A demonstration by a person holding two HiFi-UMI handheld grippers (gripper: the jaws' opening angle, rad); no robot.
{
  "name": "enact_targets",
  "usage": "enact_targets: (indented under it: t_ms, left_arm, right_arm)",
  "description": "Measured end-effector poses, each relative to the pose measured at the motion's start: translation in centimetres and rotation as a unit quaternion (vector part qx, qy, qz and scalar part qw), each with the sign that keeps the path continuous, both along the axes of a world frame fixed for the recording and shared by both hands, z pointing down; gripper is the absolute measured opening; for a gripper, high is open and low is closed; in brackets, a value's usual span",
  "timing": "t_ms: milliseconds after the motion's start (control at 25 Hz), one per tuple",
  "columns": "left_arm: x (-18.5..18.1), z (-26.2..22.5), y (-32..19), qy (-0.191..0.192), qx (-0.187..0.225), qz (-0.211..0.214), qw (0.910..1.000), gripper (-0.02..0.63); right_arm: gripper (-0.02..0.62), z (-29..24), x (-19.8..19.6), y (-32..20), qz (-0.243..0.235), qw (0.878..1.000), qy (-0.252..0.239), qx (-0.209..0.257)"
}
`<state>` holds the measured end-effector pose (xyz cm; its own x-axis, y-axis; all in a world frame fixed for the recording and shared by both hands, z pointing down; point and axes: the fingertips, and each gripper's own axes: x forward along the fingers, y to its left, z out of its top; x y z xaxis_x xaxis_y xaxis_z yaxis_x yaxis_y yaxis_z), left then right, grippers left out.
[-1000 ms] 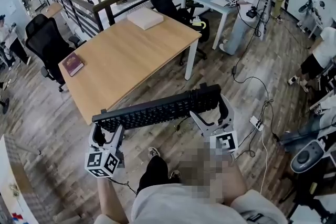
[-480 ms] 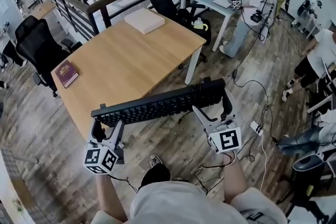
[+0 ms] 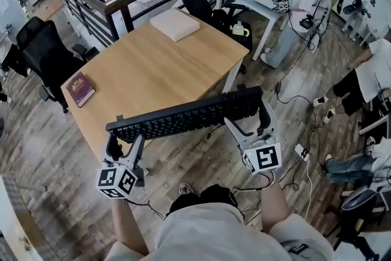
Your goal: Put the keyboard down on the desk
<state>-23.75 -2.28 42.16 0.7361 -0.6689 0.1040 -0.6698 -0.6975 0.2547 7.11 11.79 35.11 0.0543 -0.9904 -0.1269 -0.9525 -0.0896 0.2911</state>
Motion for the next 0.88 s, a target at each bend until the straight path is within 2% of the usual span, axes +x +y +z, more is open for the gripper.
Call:
enact_targets:
  t_ms: [360, 880]
  left_arm:
    - [2.5, 1.1, -3.5, -0.007, -0.01, -0.013, 0.9998, 0.426]
    - [11.9, 0.1, -9.9, -0.001, -0.006, -0.054, 0.9985, 0.426]
  right_arm:
    - [0.456, 1.2, 2.9, -4.5, -0.015, 1.0, -0.004, -0.004]
    - [0.456, 0.2, 13.4, -13.3, -0.055, 0.998, -0.003, 0.003]
